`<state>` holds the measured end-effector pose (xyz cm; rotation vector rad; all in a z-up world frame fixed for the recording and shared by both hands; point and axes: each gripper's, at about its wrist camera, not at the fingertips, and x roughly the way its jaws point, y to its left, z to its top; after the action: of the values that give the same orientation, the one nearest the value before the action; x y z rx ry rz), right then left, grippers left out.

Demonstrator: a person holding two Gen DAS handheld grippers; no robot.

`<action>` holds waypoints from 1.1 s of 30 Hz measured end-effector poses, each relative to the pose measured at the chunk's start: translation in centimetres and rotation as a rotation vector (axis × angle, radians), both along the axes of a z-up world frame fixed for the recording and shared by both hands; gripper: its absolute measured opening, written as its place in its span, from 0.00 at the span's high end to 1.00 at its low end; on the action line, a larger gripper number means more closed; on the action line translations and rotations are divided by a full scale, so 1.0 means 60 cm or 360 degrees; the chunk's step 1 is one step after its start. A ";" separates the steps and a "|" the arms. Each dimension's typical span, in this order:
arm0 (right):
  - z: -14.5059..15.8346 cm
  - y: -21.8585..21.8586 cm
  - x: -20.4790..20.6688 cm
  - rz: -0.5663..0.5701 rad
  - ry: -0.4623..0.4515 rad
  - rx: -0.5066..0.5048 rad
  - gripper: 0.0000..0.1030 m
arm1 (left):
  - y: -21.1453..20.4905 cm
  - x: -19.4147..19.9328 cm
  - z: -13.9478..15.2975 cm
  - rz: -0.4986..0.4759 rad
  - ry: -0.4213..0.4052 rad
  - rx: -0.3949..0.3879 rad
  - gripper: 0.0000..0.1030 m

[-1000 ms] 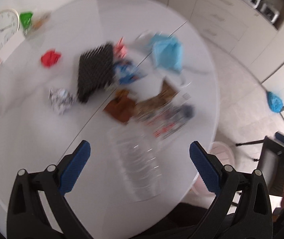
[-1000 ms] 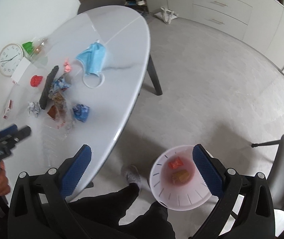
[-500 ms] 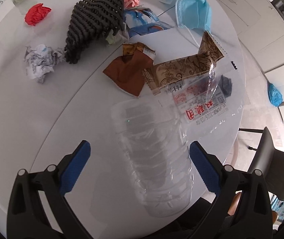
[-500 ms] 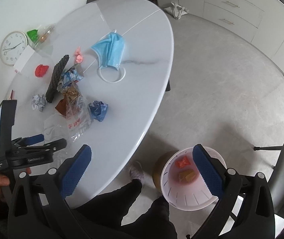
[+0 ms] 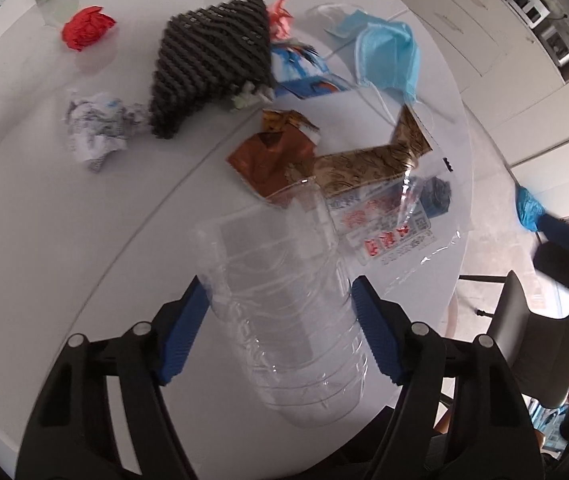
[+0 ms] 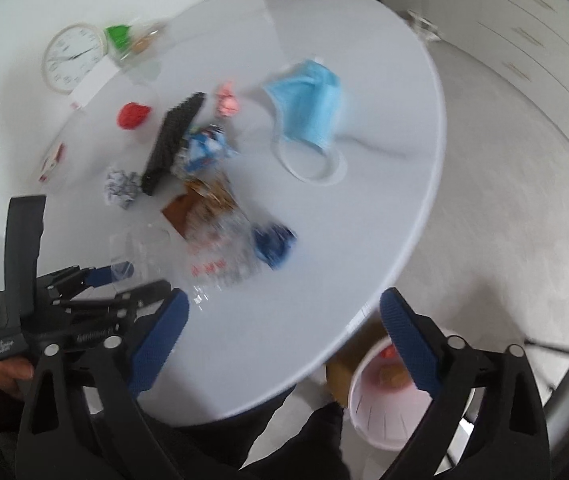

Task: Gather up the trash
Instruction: 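Grasp the clear plastic bottle with the left tool while the right tool grasps the snack wrapper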

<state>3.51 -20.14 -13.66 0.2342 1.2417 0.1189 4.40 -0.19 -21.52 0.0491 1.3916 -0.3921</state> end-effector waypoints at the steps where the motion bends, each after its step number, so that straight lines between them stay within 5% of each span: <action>1: -0.004 0.007 0.018 0.0050 0.0002 0.0001 0.14 | 0.009 0.002 0.003 0.0009 -0.0011 0.0001 0.32; 12: -0.090 0.100 0.128 0.0531 0.0212 -0.0129 0.18 | 0.094 0.014 0.034 0.0125 -0.0066 0.0000 0.33; 13: -0.095 0.103 0.132 0.0545 0.0229 -0.0129 0.21 | 0.098 0.014 0.036 0.0131 -0.0074 0.0003 0.33; 15: -0.104 0.111 0.136 0.0566 0.0273 -0.0090 0.48 | 0.110 0.014 0.041 0.0138 -0.0086 0.0006 0.33; 18: -0.095 0.117 0.133 0.0557 0.0247 -0.0032 0.61 | 0.113 0.015 0.048 0.0152 -0.0111 0.0005 0.34; 27: -0.011 0.061 0.064 0.0306 0.0034 0.0130 0.63 | 0.058 0.007 0.109 -0.0011 -0.0265 -0.0031 0.38; 33: 0.033 -0.004 -0.011 0.0112 -0.0025 0.0124 0.63 | 0.024 0.003 0.093 -0.0087 -0.0260 -0.0005 0.38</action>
<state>2.83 -20.39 -11.69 0.2563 1.2314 0.2299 4.60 1.24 -15.95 0.1144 1.2303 -0.4262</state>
